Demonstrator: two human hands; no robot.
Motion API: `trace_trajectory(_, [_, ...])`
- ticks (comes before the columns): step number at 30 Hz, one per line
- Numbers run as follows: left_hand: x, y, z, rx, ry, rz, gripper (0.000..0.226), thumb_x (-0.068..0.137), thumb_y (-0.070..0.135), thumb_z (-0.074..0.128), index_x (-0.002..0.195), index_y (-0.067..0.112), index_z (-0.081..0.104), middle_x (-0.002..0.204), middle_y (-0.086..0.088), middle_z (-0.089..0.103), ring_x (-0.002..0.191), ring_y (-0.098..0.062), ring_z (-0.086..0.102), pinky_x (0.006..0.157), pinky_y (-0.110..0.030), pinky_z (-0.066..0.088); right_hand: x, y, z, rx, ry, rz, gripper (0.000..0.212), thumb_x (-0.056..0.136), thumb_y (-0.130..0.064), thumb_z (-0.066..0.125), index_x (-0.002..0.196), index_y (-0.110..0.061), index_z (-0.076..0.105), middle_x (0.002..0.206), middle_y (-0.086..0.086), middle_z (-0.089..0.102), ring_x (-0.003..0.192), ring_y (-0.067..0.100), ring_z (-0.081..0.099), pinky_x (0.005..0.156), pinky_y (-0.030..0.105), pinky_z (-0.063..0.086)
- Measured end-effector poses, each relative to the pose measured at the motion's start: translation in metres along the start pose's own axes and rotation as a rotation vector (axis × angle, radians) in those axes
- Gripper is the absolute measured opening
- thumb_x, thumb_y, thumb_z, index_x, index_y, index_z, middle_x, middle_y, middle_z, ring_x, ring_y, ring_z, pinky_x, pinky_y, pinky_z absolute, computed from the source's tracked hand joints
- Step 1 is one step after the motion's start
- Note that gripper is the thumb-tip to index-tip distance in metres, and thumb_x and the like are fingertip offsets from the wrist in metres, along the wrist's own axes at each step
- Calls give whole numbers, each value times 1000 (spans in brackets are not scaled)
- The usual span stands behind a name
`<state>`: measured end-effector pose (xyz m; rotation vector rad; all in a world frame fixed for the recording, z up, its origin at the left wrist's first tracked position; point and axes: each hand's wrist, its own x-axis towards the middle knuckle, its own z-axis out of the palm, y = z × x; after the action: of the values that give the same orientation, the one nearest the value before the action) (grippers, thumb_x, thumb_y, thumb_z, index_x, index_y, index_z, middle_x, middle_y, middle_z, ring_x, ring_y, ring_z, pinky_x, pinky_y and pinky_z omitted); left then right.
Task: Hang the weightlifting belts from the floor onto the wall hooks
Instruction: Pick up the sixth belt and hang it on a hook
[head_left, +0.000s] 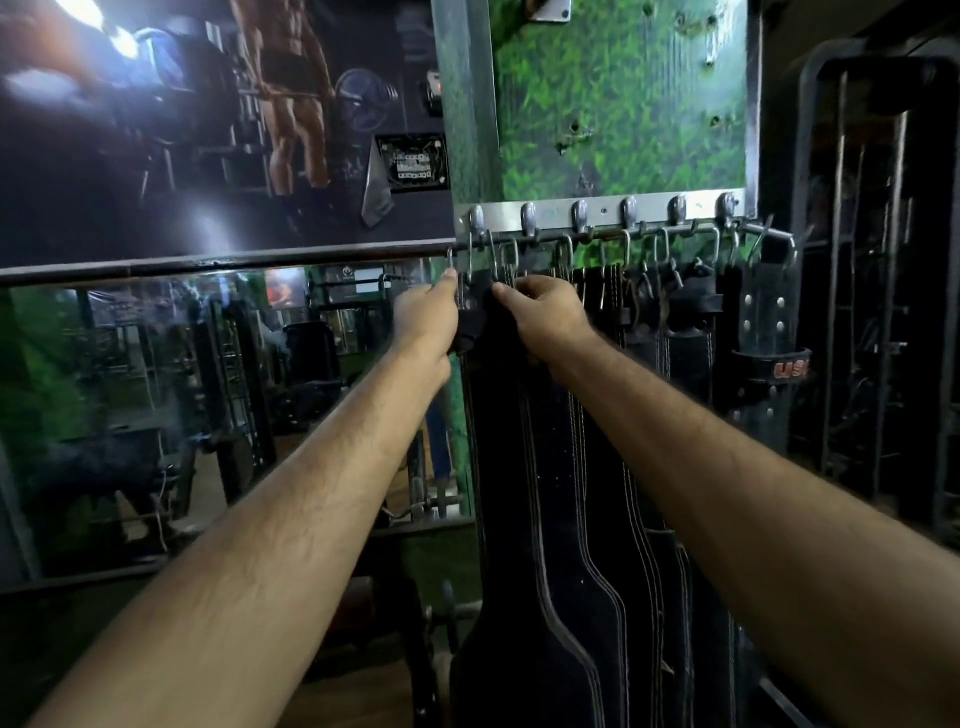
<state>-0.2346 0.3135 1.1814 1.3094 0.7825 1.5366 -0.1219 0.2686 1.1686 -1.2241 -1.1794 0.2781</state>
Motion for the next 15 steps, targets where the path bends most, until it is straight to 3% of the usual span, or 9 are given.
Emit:
trace_trajectory(3, [-7,-21,-9,-5,-95,10,45,78,51,75,102,14,77,104,-7,79,101,-26,75,93,-49,61,-17,24,4,57,62,-65,35,84,-51,69,103,-22,73,91,-4,77,86,19,75,83,45,62])
trace_trajectory(5, [-19,-30,-15,-24,-151,6,33,88,36,74,107,10,74,102,-8,79,94,-20,77,81,-35,64,-33,44,5,126,19,-122,24,87,-34,75,107,-21,72,99,-1,78,93,16,75,87,41,62])
trace_trajectory(7, [-29,-44,-18,-19,-158,-13,11,96,18,69,101,8,72,95,-5,77,83,-12,76,66,-21,61,-45,70,5,184,-84,-99,15,88,-18,77,101,-14,74,98,9,79,90,20,74,88,46,62])
trace_trajectory(8, [-36,-51,-18,-5,-154,-11,13,97,16,68,105,7,71,99,-3,76,90,-13,75,71,-22,61,-51,81,4,191,-135,-83,13,88,-17,77,97,-9,74,96,17,78,85,23,73,85,48,62])
trace_trajectory(10, [-42,-68,-19,25,-134,11,30,95,17,70,122,3,68,111,-2,71,103,-14,69,89,-30,59,-57,97,4,197,-137,-75,39,85,-36,80,91,2,72,92,30,73,75,26,65,73,46,56])
trace_trajectory(11, [-46,-77,-20,40,-124,31,30,94,17,72,119,1,69,109,-5,73,99,-14,69,89,-32,59,-56,104,3,193,-136,-65,56,80,-48,80,89,6,69,88,32,72,71,24,60,66,42,52])
trace_trajectory(12, [-48,-87,-20,62,-116,52,27,93,18,73,113,0,71,105,-7,75,94,-13,71,84,-31,59,-56,109,2,190,-143,-60,61,78,-51,81,86,8,66,79,28,71,66,20,58,61,36,48])
trace_trajectory(15, [-59,-124,-28,139,-124,71,15,91,19,75,83,8,68,82,-2,71,77,-11,66,70,-27,53,-70,134,-4,135,-247,-32,23,88,-22,78,74,-9,66,57,-10,64,49,-1,52,46,18,41])
